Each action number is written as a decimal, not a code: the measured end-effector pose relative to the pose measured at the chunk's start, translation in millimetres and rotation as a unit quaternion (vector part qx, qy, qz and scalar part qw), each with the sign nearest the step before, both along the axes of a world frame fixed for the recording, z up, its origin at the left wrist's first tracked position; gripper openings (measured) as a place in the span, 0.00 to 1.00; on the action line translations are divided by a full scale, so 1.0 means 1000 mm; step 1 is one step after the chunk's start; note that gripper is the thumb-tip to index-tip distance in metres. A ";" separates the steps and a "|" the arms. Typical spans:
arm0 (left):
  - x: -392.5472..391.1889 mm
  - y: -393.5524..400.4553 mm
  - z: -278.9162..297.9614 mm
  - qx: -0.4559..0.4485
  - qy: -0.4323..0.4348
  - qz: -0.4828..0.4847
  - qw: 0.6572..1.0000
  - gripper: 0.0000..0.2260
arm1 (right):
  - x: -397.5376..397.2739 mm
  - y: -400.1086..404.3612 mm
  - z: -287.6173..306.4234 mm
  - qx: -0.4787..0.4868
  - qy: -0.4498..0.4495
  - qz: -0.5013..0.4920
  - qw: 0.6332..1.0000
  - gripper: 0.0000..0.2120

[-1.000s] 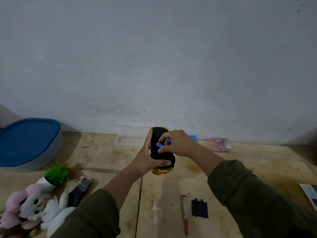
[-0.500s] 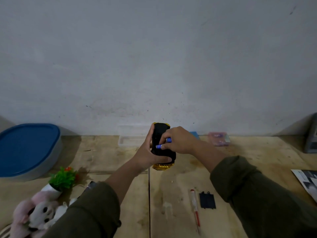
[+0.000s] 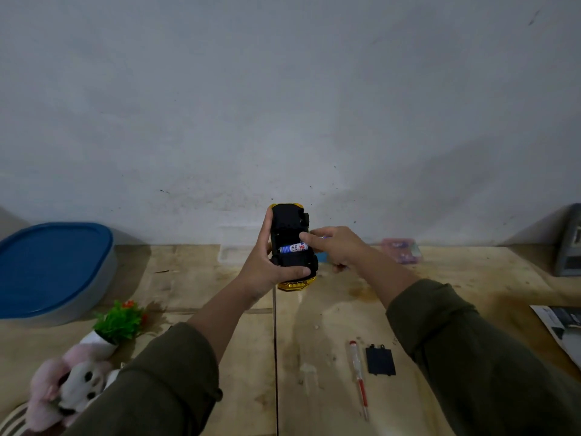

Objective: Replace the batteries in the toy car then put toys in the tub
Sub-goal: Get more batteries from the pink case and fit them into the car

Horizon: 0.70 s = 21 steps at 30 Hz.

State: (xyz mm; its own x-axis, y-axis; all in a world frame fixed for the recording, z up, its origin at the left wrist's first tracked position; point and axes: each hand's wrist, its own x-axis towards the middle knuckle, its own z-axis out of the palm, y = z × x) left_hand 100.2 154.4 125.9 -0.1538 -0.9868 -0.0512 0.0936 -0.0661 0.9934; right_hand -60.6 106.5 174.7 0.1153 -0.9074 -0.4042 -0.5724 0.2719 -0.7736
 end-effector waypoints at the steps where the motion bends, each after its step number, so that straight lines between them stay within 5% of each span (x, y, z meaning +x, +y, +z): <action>1: 0.000 0.000 0.001 -0.001 0.000 0.001 1.000 0.54 | -0.001 -0.001 -0.001 0.021 -0.022 -0.005 1.000 0.28; 5: 0.001 0.003 0.001 -0.004 0.004 0.000 1.000 0.54 | -0.004 -0.002 -0.005 0.048 -0.041 0.012 0.998 0.25; 11: 0.000 0.007 0.000 0.016 0.007 -0.002 1.000 0.54 | 0.002 0.003 0.000 -0.023 0.057 0.078 0.995 0.19; 15: -0.003 0.006 -0.001 0.037 0.020 0.003 0.999 0.55 | 0.004 -0.002 0.005 -0.212 0.153 0.083 0.962 0.19; 21: -0.015 0.004 -0.001 0.038 0.016 -0.040 0.998 0.54 | 0.021 -0.001 0.011 -0.289 -0.039 0.070 0.954 0.10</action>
